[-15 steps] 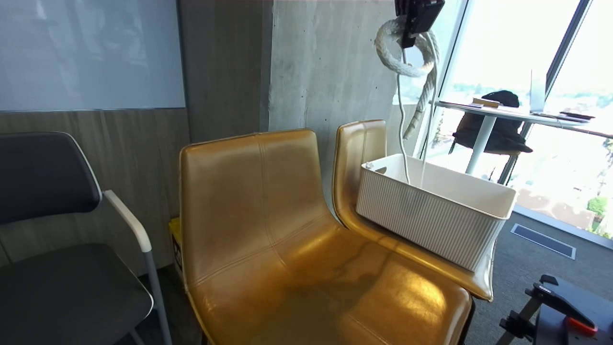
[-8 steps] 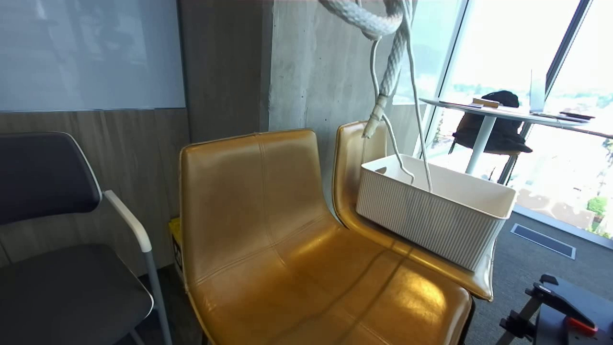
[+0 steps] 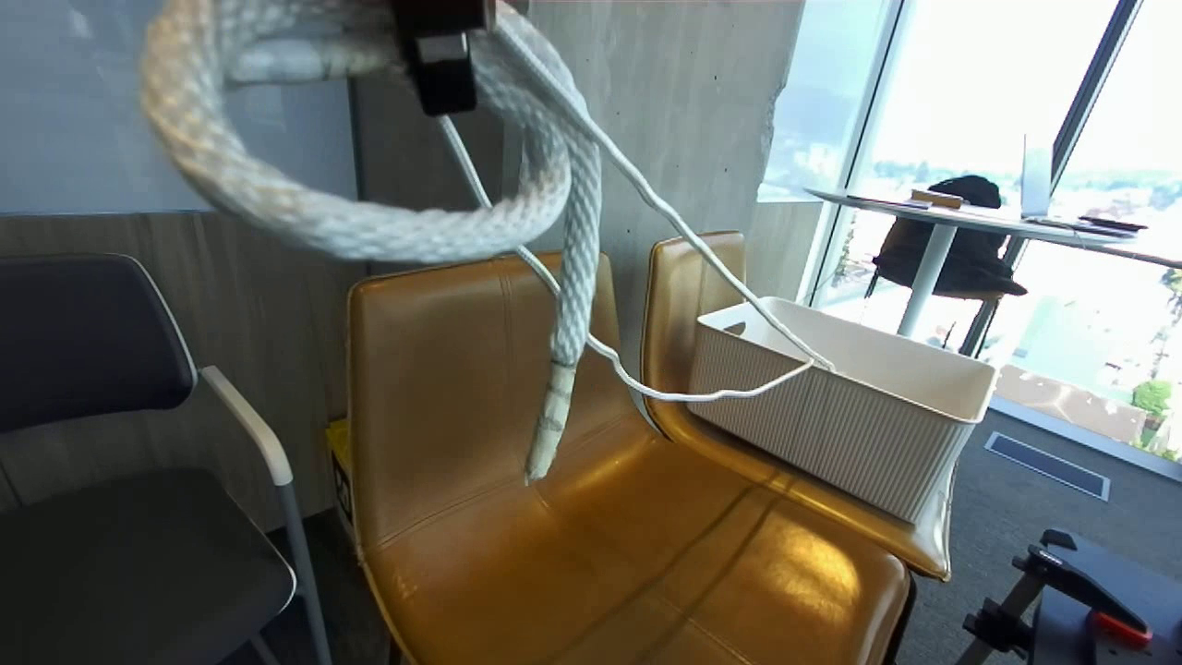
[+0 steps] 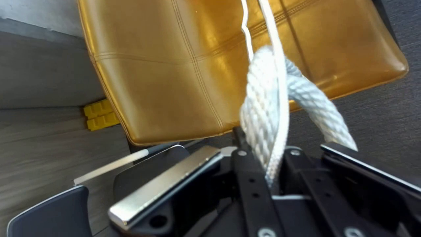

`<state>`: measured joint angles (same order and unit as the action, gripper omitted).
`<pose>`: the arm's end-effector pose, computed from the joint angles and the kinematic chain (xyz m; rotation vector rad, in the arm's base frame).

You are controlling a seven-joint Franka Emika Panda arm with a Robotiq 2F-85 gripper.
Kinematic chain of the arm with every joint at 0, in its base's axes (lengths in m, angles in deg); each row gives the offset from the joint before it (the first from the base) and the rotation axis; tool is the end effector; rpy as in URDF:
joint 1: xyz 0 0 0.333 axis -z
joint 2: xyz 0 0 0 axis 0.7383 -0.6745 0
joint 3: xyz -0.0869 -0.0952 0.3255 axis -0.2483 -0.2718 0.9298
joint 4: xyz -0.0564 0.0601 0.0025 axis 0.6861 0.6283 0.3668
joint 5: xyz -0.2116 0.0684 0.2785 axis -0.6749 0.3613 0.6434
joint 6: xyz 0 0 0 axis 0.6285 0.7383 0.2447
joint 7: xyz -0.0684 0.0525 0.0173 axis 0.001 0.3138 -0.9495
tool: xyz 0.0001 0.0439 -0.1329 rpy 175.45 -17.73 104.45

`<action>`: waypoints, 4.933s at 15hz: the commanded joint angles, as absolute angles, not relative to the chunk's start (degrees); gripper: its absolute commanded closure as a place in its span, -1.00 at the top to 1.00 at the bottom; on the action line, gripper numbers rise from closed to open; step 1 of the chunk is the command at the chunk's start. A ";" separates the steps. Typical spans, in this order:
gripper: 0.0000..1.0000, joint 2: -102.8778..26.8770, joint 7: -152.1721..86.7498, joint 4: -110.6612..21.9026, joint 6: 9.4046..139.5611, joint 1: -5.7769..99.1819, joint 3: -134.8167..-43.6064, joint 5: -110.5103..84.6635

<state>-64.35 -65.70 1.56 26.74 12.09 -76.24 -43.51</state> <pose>0.6027 0.4135 0.4963 2.1889 1.5156 0.0286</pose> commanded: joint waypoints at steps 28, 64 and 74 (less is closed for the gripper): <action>-0.27 -48.18 -53.14 -51.51 70.52 39.32 -80.35 -31.67; -0.43 -62.94 -112.50 -44.47 67.26 47.40 -87.39 -47.75; -0.98 -58.86 -106.32 -40.77 59.69 41.42 -85.45 -46.45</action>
